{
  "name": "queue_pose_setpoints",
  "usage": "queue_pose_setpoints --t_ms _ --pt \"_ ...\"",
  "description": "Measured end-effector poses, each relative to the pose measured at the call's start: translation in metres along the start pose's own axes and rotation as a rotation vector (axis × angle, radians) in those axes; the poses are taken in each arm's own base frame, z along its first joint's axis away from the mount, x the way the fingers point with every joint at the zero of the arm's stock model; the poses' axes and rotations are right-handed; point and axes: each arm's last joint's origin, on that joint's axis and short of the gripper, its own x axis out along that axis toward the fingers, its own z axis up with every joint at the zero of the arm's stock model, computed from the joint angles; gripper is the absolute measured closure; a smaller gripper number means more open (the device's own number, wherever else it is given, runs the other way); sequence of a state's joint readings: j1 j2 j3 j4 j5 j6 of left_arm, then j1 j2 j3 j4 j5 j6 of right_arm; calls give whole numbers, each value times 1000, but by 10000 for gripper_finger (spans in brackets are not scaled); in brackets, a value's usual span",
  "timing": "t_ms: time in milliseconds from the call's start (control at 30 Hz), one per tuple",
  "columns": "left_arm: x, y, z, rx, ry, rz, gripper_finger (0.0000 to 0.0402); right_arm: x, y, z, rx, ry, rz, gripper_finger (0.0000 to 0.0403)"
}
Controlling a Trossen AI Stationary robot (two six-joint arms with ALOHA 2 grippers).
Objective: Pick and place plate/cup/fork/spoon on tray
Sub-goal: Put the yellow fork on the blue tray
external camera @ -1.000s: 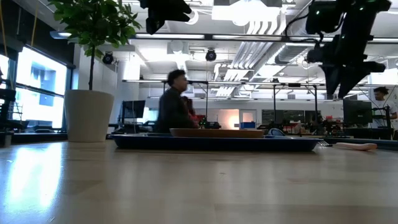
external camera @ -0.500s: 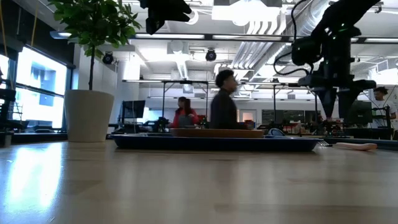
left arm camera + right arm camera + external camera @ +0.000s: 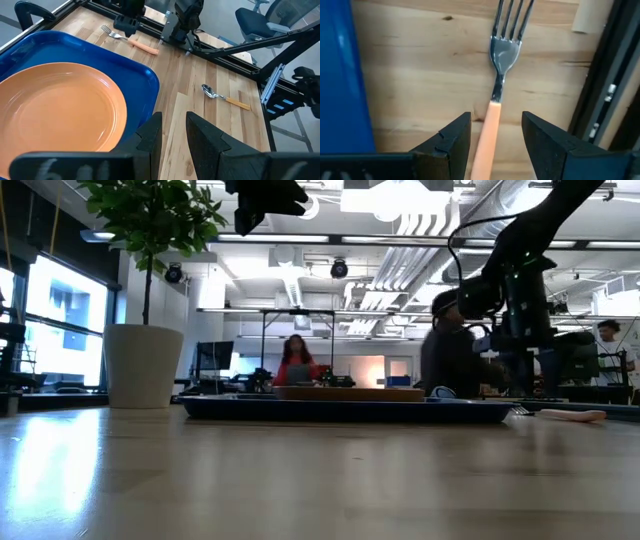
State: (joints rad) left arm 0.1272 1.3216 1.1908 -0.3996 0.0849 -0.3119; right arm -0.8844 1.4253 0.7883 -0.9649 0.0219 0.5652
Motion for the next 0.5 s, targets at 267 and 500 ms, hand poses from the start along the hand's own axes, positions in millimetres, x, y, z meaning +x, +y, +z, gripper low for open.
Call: queue_pose_setpoints --t_ms 267,500 --pt "0 0 0 0 0 0 323 22 1 11 -1 73 -43 235" --pt "0 0 0 -1 0 0 323 35 3 17 -7 90 -85 237"
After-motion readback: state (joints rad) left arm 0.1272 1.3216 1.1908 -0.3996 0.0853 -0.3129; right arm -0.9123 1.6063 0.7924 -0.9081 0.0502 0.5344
